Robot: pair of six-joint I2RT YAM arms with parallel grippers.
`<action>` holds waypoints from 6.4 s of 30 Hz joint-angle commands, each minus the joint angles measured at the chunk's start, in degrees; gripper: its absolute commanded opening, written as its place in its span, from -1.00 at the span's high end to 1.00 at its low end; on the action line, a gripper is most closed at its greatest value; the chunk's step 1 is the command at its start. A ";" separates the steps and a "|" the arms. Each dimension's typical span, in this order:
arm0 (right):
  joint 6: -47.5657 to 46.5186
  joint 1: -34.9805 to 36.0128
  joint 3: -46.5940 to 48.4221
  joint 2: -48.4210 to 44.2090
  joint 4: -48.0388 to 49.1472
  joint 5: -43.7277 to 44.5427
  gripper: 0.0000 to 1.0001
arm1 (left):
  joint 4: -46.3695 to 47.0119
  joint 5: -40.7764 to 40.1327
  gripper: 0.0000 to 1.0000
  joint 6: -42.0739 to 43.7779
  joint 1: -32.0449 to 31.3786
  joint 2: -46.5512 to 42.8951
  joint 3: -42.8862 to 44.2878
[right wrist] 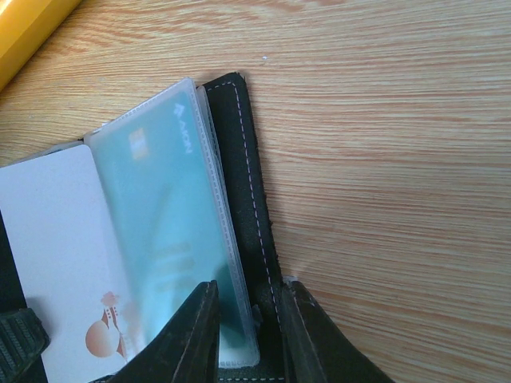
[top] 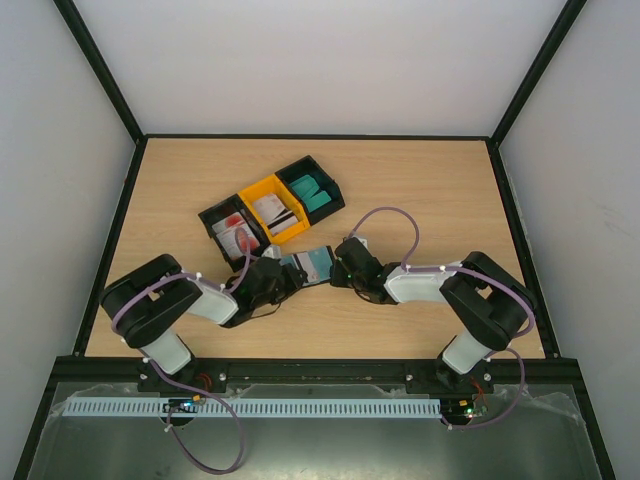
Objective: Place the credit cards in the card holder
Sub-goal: Insert the credit card into the card holder, then turn over the card slot in the card holder.
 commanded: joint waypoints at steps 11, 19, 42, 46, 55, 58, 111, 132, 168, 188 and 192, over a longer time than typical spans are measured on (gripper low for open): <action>0.65 0.69 -2.35 2.96 -5.94 -2.12 0.57 | -2.20 0.61 0.95 -4.17 -2.13 1.50 -1.10; 0.72 0.64 -2.39 2.69 -6.17 -1.94 0.57 | 0.67 4.11 0.95 -2.64 -1.68 3.80 -0.05; 0.80 0.68 -2.38 3.03 -5.41 -2.09 0.57 | -8.49 9.40 0.63 6.08 2.01 6.22 5.11; 0.79 0.62 -2.42 3.06 -5.26 -2.11 0.57 | -13.08 6.67 0.36 6.93 1.75 3.30 5.44; 1.01 0.64 -2.27 3.49 -5.45 -2.19 0.57 | -22.49 0.89 -0.11 8.19 -0.64 -2.27 8.01; 0.99 0.63 -2.29 3.25 -5.33 -2.16 0.57 | -25.30 -0.01 -0.15 8.37 -1.05 -3.05 8.94; 1.11 0.61 -1.08 7.18 5.21 -16.73 0.42 | -41.96 -9.64 0.15 15.96 1.11 -3.65 15.68; 1.58 0.68 -1.05 7.86 7.06 -15.93 0.43 | -27.09 4.73 0.20 15.67 4.03 -3.41 9.80; -1.13 0.98 -1.34 -11.01 -5.99 1.67 -0.32 | -48.90 2.07 -0.70 28.88 8.73 -39.78 5.48; -0.75 3.11 2.53 2.25 0.69 -6.54 -0.04 | -49.09 -1.24 -0.27 24.56 8.67 -23.11 7.69; -1.42 3.08 2.68 2.61 1.25 -7.85 0.04 | -48.62 -1.37 -0.23 24.55 8.66 -20.62 8.56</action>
